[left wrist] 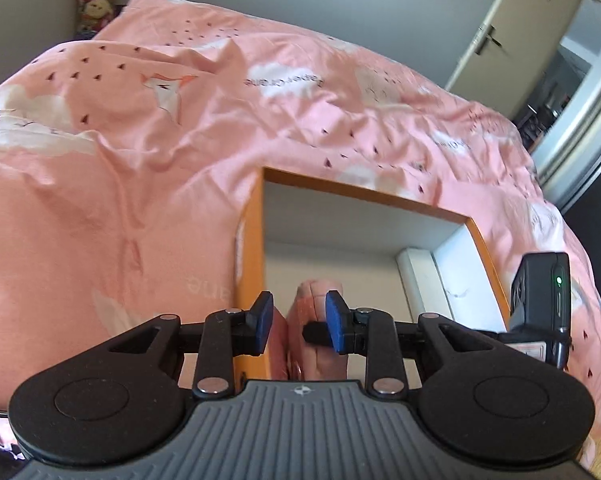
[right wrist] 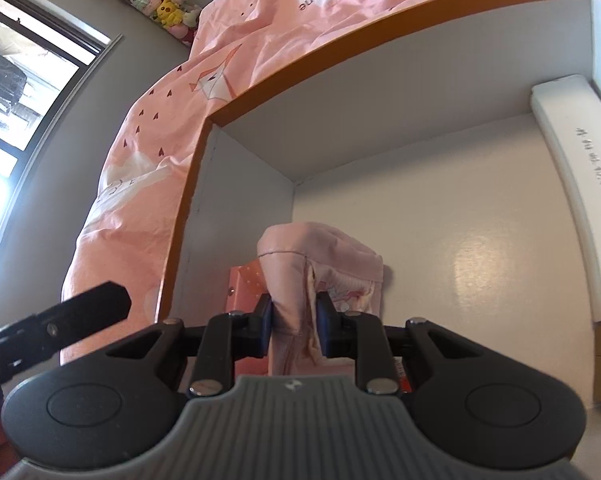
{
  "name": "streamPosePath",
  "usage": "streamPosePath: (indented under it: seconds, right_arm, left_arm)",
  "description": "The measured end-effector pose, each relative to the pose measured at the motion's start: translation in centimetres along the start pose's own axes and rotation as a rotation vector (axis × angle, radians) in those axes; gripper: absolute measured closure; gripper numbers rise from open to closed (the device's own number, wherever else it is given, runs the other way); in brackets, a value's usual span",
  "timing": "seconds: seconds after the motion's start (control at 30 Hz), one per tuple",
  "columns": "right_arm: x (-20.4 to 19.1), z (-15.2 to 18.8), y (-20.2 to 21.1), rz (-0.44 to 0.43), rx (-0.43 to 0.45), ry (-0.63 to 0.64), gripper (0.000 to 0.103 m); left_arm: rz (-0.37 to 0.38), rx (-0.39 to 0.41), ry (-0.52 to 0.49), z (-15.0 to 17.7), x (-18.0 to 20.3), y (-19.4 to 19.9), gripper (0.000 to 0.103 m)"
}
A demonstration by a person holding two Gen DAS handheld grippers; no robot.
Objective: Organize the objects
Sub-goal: 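Lower the pink pouch into the box and open both tools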
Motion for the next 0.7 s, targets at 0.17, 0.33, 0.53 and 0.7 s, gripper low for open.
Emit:
streamPosePath:
  seconds: [0.17, 0.33, 0.53, 0.7]
  right_arm:
    - [-1.5, 0.1, -0.8, -0.076, -0.05, -0.023, 0.079]
    - [-1.6, 0.2, -1.0, -0.036, -0.052, 0.005, 0.079]
    - [-2.1, 0.4, -1.0, 0.01, -0.027, 0.064, 0.072]
    - [-1.9, 0.2, -0.5, 0.024, 0.004, 0.063, 0.06]
  left_arm:
    - [-0.002, -0.027, 0.06, 0.5, -1.5, -0.6, 0.07]
    - [0.007, -0.047, 0.07, 1.2, -1.8, -1.2, 0.07]
    - [-0.012, -0.05, 0.065, 1.7, -1.8, -1.6, 0.07]
    - [-0.014, -0.029, 0.078, 1.8, -1.9, -1.2, 0.07]
Point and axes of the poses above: each gripper's, at about its wrist camera, not at the fingertips, and y roughly against the way its jaws point, x to its right, z to its underside, the point moved 8 cm from there along -y, roughly the way its jaws point, and after that the axes turned 12 degrees about z, right-handed, at the moved point
